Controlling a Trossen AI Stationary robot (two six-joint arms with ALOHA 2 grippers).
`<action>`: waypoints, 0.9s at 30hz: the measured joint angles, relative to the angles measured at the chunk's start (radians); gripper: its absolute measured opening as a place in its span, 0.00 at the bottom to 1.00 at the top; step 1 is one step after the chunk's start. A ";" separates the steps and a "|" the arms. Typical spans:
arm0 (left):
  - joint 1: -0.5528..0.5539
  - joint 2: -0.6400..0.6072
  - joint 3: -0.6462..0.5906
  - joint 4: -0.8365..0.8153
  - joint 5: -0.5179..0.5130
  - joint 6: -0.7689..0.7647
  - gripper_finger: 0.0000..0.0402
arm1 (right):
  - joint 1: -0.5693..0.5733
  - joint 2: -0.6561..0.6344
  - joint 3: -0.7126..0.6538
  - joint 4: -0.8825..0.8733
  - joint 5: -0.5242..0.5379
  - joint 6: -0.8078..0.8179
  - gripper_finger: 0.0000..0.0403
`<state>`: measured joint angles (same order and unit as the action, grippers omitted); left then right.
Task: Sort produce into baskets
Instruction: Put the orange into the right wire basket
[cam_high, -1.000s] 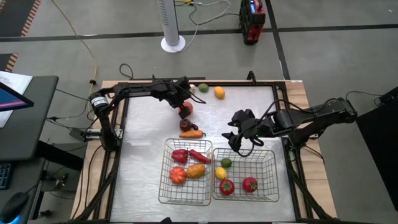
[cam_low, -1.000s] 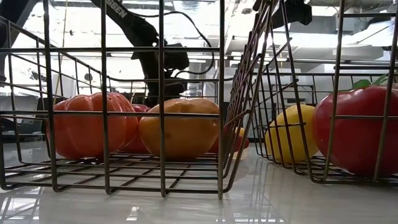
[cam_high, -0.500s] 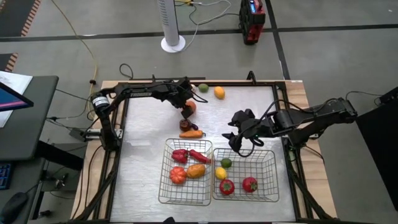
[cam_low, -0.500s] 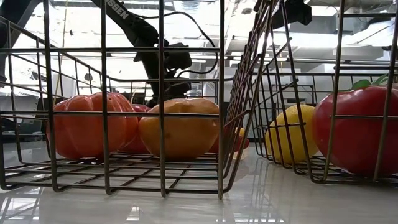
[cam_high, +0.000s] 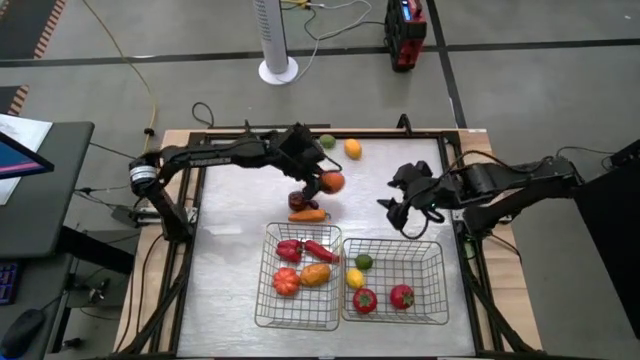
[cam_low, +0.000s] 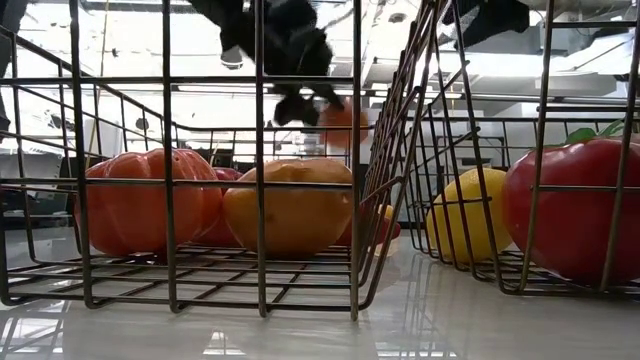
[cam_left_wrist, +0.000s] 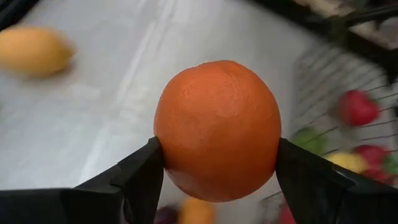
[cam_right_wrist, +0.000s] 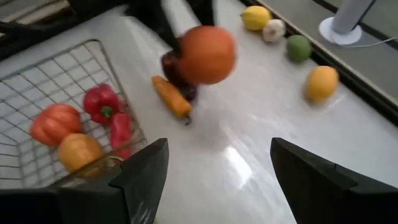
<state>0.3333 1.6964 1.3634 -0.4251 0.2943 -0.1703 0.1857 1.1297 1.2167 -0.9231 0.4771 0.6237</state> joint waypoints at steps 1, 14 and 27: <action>-0.024 -0.002 0.006 0.019 0.000 -0.020 0.64 | -0.006 -0.007 0.000 -0.013 0.000 -0.010 0.77; -0.345 0.000 0.017 0.285 -0.207 -0.415 0.64 | 0.009 -0.149 0.000 -0.079 -0.043 -0.074 0.77; -0.474 0.007 0.010 0.322 -0.404 -0.481 0.77 | 0.065 -0.175 -0.001 -0.078 -0.057 -0.108 0.77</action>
<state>-0.1412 1.7031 1.3735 -0.1029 -0.1095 -0.6518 0.2504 0.9546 1.2161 -1.0014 0.4206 0.5155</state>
